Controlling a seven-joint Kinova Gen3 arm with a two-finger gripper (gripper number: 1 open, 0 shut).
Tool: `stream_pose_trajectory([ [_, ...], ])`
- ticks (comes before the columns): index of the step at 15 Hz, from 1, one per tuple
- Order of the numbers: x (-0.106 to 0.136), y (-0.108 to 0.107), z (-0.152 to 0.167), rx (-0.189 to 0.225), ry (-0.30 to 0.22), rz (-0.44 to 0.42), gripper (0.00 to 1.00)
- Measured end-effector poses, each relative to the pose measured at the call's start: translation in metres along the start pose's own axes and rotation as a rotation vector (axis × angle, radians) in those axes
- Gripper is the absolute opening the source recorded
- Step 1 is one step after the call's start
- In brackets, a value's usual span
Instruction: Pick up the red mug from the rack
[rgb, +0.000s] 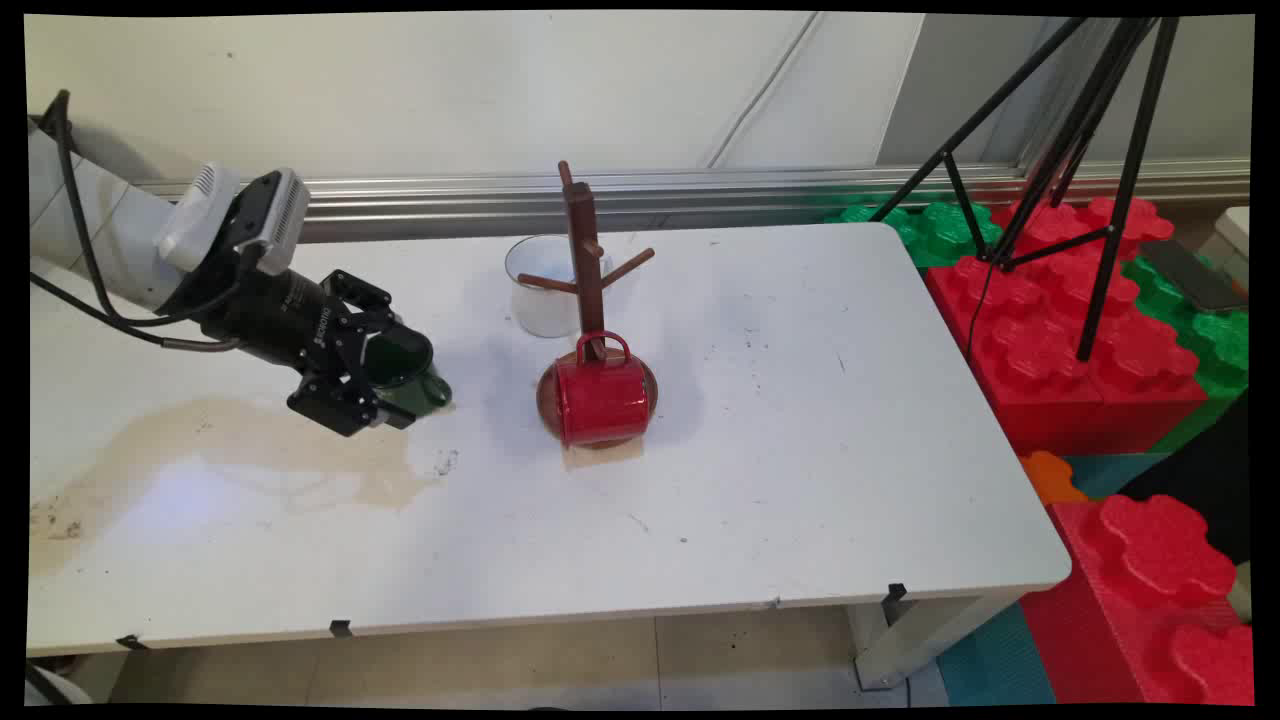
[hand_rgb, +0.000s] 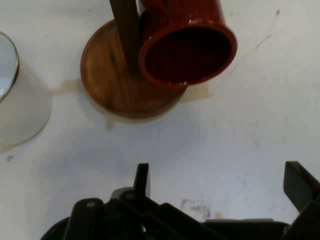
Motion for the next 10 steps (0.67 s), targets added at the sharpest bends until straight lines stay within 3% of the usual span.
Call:
stream_pose_trajectory([
  [10, -0.005, 0.012, 0.025, -0.058, 0.090, -0.144, 1.00],
])
